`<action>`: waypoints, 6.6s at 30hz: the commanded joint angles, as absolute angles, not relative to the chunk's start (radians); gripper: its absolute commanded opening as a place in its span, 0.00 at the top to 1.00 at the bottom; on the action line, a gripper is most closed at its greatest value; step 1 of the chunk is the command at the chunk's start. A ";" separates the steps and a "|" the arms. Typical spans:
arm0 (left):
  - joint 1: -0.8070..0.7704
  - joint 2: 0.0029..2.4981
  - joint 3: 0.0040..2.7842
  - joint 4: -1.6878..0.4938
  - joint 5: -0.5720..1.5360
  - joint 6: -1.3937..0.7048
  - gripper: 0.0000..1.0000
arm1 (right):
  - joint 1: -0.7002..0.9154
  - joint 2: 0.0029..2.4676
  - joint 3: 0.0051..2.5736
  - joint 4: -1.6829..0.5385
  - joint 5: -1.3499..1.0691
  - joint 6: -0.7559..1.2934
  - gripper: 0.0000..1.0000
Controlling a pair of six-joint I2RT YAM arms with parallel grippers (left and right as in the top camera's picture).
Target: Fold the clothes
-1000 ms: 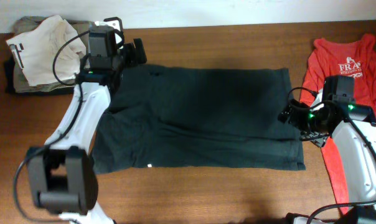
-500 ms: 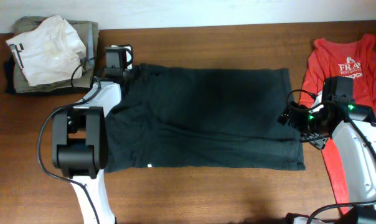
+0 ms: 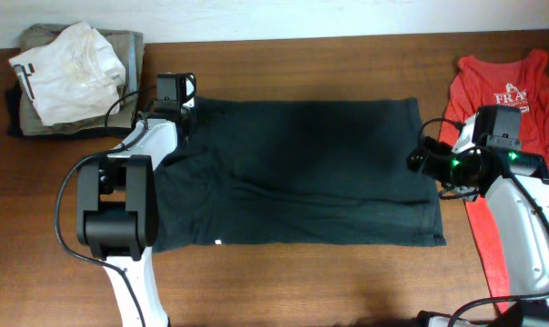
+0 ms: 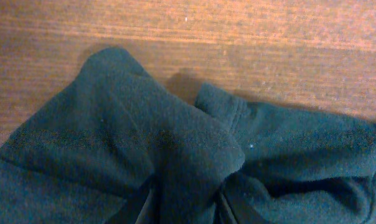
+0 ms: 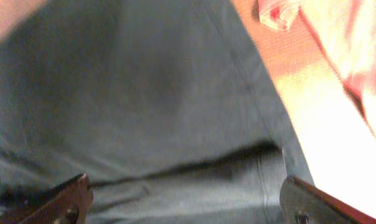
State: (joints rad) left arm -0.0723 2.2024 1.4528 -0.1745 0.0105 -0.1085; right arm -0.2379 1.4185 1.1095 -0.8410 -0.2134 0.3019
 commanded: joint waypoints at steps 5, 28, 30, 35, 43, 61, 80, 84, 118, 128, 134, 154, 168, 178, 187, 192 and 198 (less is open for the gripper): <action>-0.069 2.195 1.448 -0.230 0.004 -0.104 0.70 | -0.167 1.745 1.639 -0.868 -0.187 0.116 0.02; -0.069 2.195 1.448 -0.266 0.004 -0.104 0.64 | -0.118 2.524 2.189 -0.899 0.039 0.046 0.27; -0.069 2.195 1.448 -0.267 0.004 -0.104 0.64 | -0.118 2.525 2.189 -0.896 0.039 0.060 0.41; -0.069 2.195 1.448 -0.266 0.004 -0.104 0.64 | -0.118 2.526 2.182 -0.895 0.039 0.060 0.54; -0.069 2.195 1.448 -0.266 0.003 -0.104 0.63 | -0.118 2.526 2.180 -0.892 0.109 0.060 0.32; -0.069 2.195 1.448 -0.262 0.003 -0.104 0.59 | -0.118 2.527 2.131 -0.863 0.064 0.068 0.66; -0.069 1.969 1.465 -0.388 0.004 -0.103 0.94 | -0.146 2.440 2.389 -1.219 -0.083 0.200 0.96; -0.069 1.968 1.465 -0.485 0.004 -0.104 0.93 | -0.146 2.411 2.425 -1.374 -0.083 0.200 0.96; -0.068 2.045 1.458 -0.762 0.003 -0.062 0.23 | -0.124 2.204 2.360 -1.691 -0.075 0.196 0.96; -0.068 2.081 1.555 -0.815 -0.102 -0.062 0.27 | -0.124 2.204 2.360 -1.682 -0.075 0.196 0.96; -0.068 2.081 1.617 -0.846 -0.102 -0.062 0.47 | -0.124 2.204 2.360 -1.679 -0.075 0.196 0.96; -0.052 1.895 1.619 -1.212 -0.099 -0.097 0.99 | -0.125 2.189 2.360 -1.699 -0.007 0.199 0.96; 0.006 1.798 1.616 -1.555 -0.148 -0.152 0.99 | -0.125 1.994 2.019 -1.689 -0.007 0.173 0.96; 0.006 1.798 1.322 -1.384 -0.147 -0.266 0.99 | -0.125 1.994 1.894 -1.658 0.039 0.200 0.96; 0.006 1.799 1.206 -1.243 -0.136 -0.277 0.98 | -0.125 1.994 1.676 -1.615 0.039 0.200 0.96; 0.006 1.799 1.195 -1.218 -0.136 -0.291 0.37 | -0.126 1.994 1.504 -1.515 0.039 0.200 0.91; 0.006 1.796 1.251 -1.216 -0.140 -0.292 0.36 | -0.154 1.994 1.553 -1.513 0.039 0.200 0.36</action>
State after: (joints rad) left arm 0.0025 1.8118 1.2060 -1.2064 -0.1318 -0.2817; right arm -0.1314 2.0102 1.5032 -1.5017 0.0261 0.1921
